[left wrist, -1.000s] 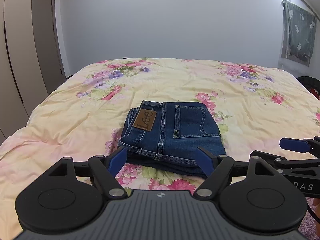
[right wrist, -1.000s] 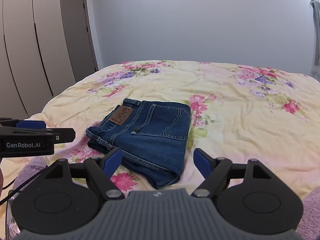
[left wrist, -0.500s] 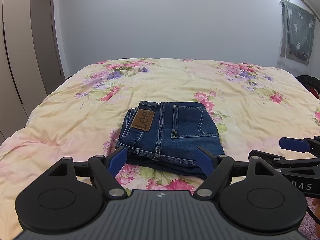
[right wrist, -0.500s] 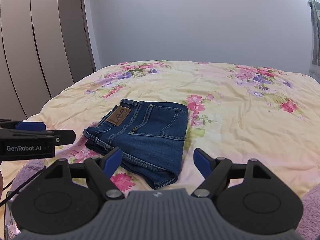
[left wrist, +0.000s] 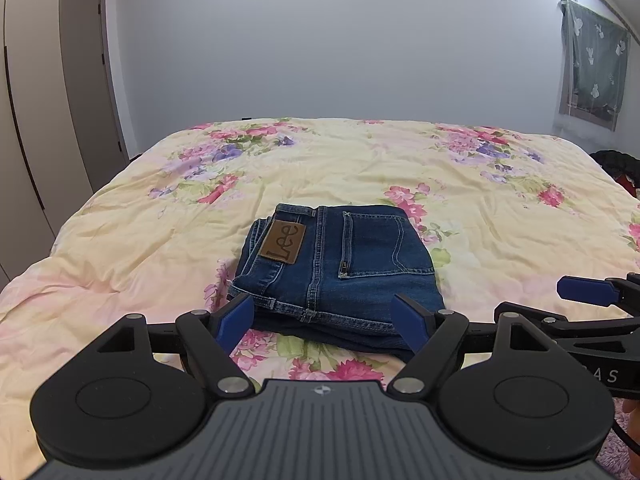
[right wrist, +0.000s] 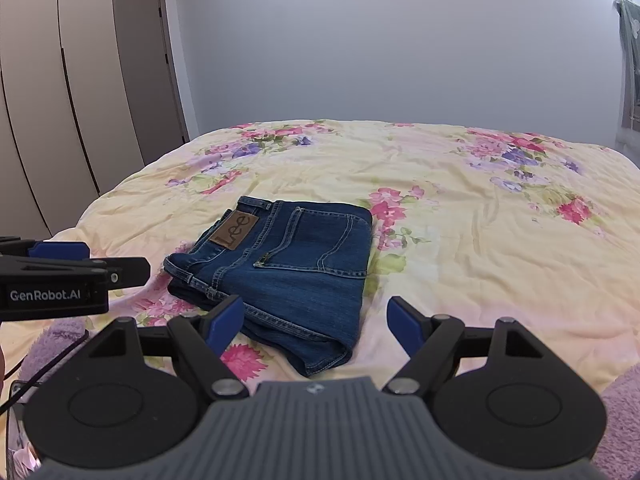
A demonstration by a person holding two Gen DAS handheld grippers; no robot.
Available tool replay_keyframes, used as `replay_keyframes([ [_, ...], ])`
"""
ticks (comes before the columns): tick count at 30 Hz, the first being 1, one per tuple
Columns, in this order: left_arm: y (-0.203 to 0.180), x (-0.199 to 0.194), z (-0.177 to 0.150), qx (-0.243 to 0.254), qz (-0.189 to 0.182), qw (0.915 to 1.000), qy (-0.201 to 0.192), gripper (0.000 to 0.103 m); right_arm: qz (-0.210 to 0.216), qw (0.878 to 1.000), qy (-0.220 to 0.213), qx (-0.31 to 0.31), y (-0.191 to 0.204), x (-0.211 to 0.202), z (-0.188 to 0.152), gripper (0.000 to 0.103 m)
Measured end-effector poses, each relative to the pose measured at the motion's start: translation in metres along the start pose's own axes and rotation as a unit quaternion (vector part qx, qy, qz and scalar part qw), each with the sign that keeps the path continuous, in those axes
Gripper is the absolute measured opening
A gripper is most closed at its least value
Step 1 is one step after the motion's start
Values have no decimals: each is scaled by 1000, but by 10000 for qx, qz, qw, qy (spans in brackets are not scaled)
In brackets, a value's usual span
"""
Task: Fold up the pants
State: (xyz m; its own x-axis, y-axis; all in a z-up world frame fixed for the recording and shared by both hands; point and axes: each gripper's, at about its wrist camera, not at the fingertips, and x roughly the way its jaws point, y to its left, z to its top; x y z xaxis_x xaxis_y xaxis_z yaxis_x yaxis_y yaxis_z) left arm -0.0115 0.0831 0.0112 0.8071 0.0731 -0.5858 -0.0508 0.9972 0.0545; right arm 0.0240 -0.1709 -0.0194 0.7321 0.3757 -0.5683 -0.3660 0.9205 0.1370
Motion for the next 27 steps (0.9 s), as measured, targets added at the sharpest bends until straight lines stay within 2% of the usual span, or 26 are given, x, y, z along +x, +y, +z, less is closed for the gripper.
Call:
replay_keyframes([
  [27, -5, -2, 4, 21, 69, 9999, -78, 91, -8, 10000, -50, 0, -1, -7, 0, 75],
])
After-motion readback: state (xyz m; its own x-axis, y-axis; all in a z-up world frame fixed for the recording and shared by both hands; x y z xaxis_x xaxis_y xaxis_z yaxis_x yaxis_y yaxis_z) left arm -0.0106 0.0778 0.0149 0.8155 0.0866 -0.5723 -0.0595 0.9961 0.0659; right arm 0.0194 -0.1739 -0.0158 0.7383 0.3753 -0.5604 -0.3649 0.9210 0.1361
